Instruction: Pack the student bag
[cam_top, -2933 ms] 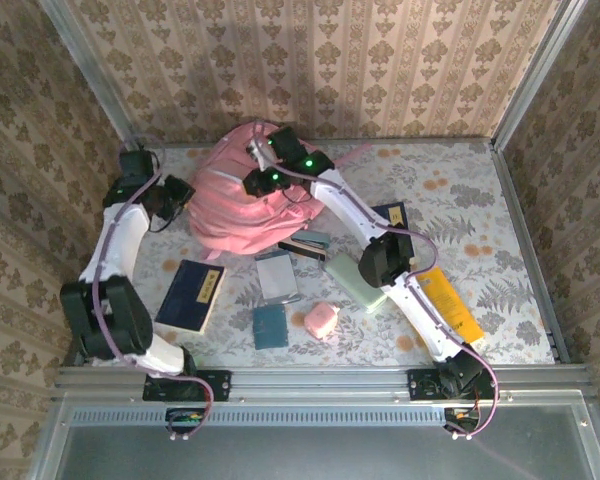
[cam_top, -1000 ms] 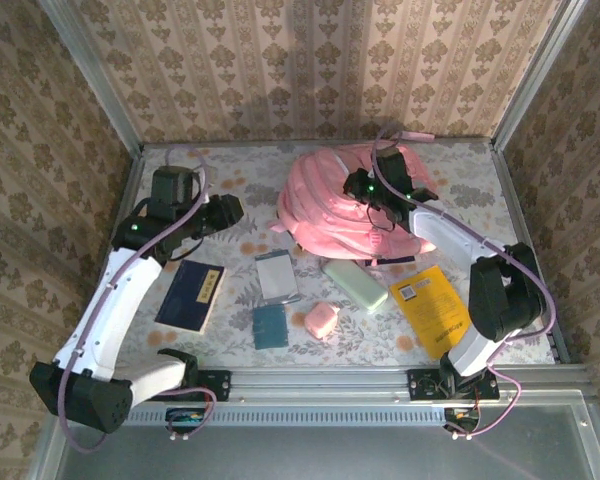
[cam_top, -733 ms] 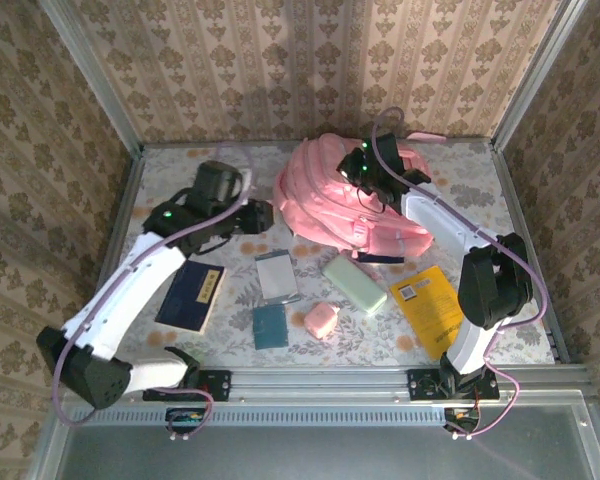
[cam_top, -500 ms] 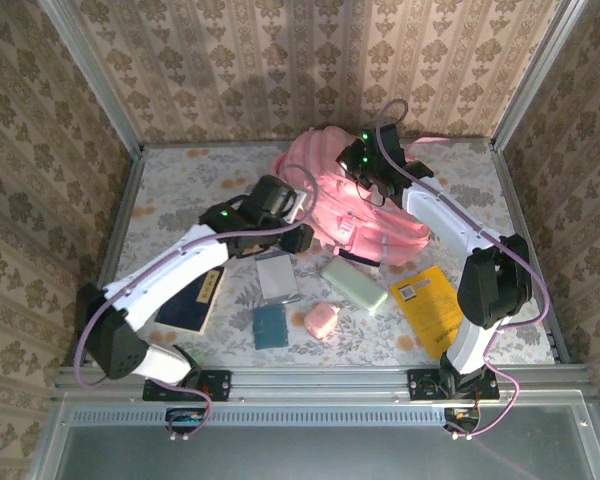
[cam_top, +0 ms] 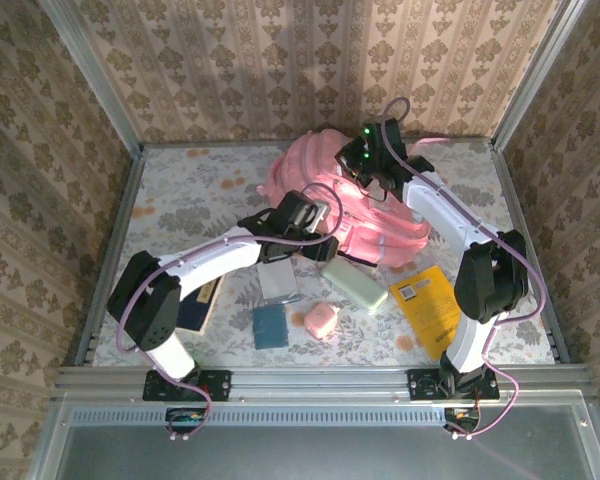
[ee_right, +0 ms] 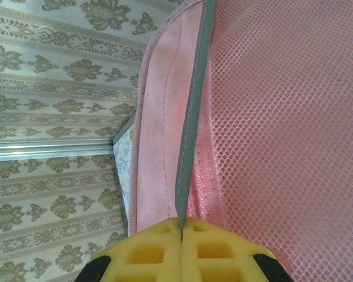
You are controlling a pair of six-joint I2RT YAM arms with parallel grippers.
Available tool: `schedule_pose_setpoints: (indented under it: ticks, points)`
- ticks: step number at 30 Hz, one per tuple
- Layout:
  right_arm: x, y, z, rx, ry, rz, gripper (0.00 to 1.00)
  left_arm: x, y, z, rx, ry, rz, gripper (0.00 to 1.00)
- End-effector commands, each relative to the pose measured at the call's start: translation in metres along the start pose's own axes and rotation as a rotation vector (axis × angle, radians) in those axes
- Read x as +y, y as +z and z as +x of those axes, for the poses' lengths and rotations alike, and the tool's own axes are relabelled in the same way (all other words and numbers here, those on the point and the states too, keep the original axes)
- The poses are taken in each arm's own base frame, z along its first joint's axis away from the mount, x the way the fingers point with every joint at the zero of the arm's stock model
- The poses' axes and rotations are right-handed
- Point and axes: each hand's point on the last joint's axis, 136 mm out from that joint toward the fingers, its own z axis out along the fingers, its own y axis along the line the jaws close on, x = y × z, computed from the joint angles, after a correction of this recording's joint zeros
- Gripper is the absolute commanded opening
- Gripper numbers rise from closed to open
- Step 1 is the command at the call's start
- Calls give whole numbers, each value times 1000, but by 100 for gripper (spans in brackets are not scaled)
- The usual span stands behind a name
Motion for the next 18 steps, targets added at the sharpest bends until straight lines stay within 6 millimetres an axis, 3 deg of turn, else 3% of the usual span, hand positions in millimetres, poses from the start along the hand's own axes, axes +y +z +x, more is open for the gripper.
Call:
schedule_pose_setpoints:
  ticks: [1,8,18]
  points:
    - [55,-28,-22,-42,15,-164,0,-6,-8,-19,-113,-58,74,71]
    - [59,-32,-23,-39,42,-160,0,-12,5,-4,-51,61,-58,62]
    - [65,-26,-21,-18,80,-184,0,-15,17,-3,-35,72,-92,60]
